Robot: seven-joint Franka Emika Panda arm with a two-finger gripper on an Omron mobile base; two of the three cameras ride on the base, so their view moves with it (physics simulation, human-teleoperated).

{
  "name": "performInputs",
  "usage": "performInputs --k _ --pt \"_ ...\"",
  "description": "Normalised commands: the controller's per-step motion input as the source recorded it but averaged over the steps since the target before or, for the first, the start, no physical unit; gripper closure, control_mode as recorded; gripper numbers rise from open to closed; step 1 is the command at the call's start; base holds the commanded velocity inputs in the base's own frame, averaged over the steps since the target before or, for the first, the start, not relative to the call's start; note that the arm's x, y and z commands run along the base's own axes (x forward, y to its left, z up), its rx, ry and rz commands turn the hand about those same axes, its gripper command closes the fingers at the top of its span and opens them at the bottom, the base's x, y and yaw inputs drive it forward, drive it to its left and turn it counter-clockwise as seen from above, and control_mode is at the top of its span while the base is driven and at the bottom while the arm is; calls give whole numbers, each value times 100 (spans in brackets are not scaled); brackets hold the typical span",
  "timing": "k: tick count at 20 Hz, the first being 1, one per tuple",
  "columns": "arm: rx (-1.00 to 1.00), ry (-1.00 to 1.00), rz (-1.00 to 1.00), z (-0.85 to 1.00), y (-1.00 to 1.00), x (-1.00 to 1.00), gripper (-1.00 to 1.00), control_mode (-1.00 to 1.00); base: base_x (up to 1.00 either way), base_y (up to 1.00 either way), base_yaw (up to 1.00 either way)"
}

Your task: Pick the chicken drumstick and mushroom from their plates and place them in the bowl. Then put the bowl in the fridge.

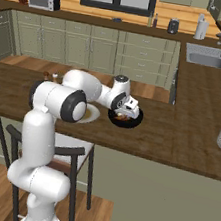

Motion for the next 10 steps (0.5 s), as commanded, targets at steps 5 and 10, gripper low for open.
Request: performInputs --k 5,10 --pt "0 1 0 -11 -6 9 100 -100 0 0 0" --pt "0 1 0 -26 0 0 100 -100 0 0 0"
